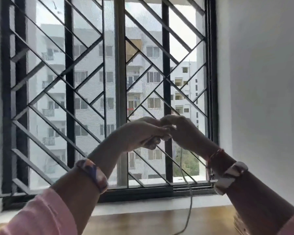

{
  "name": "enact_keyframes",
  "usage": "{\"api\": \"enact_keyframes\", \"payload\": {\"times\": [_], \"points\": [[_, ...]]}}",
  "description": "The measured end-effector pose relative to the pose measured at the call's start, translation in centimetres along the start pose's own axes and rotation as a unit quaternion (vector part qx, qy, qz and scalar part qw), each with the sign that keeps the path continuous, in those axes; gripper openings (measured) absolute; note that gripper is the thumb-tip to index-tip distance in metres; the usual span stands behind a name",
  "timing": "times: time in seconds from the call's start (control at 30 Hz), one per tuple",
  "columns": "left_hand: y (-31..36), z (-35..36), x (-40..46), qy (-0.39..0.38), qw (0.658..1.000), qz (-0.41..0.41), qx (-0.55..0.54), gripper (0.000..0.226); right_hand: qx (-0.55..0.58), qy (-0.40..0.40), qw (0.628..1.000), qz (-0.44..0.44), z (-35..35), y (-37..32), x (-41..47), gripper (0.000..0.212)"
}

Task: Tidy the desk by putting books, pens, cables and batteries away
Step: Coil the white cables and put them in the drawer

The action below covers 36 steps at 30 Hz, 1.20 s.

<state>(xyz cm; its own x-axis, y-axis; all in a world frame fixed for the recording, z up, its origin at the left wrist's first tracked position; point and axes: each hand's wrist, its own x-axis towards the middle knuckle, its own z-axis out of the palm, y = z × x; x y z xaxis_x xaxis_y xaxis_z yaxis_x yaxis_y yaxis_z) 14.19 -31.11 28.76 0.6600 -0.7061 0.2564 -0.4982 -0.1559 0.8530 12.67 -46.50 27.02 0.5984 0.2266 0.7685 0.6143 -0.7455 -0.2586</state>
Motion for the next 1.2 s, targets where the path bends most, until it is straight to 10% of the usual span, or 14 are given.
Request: {"api": "enact_keyframes", "payload": {"times": [0.17,0.27,0.37,0.53,0.67,0.73,0.77,0.87,0.93,1.07,1.2], "points": [[0.4,-2.9,-3.3,0.027,0.989,0.031,0.141,0.032,0.064,0.026,0.997,0.033,-0.7,-0.3,0.2,0.017],[0.4,-4.1,-5.1,0.01,0.996,0.029,-0.085,0.021,0.09,0.051,0.994,0.035,0.1,-1.0,0.5,0.02],[0.4,-4.7,-4.8,0.066,0.918,0.08,-0.383,0.006,0.113,0.033,0.993,0.033,3.0,-3.3,0.7,0.023],[0.0,-9.4,-4.3,0.393,0.775,0.161,-0.468,0.013,0.125,-0.145,0.98,0.046,7.0,-6.6,0.1,0.031],[-3.6,-12.0,-6.2,0.582,0.788,0.169,0.11,0.022,0.062,-0.09,0.994,-0.012,7.5,-8.1,1.1,0.027],[-5.7,-12.7,-7.2,0.481,0.763,0.173,0.396,0.019,0.009,-0.018,0.999,-0.035,7.7,-7.7,1.5,0.023],[-6.4,-12.7,-7.8,0.394,0.803,0.149,0.421,0.02,-0.031,0.025,0.998,-0.045,7.6,-7.5,1.7,0.019],[-7.1,-11.3,-9.3,0.121,0.962,0.03,0.245,0.026,-0.125,0.119,0.984,-0.046,6.4,-6.4,2.3,0.043],[-6.3,-10.0,-10.1,0.024,0.999,0.019,0.018,0.031,-0.155,0.14,0.977,-0.05,5.8,-6.0,2.6,0.062],[-3.6,-9.0,-10.5,-0.087,0.895,0.135,-0.416,0.037,-0.134,0.142,0.98,-0.029,8.0,-6.6,2.4,0.057],[-1.8,-10.6,-9.1,0.144,0.793,0.256,-0.534,0.03,0.08,-0.049,0.996,0.0,11.2,-7.7,1.3,0.016]]}}
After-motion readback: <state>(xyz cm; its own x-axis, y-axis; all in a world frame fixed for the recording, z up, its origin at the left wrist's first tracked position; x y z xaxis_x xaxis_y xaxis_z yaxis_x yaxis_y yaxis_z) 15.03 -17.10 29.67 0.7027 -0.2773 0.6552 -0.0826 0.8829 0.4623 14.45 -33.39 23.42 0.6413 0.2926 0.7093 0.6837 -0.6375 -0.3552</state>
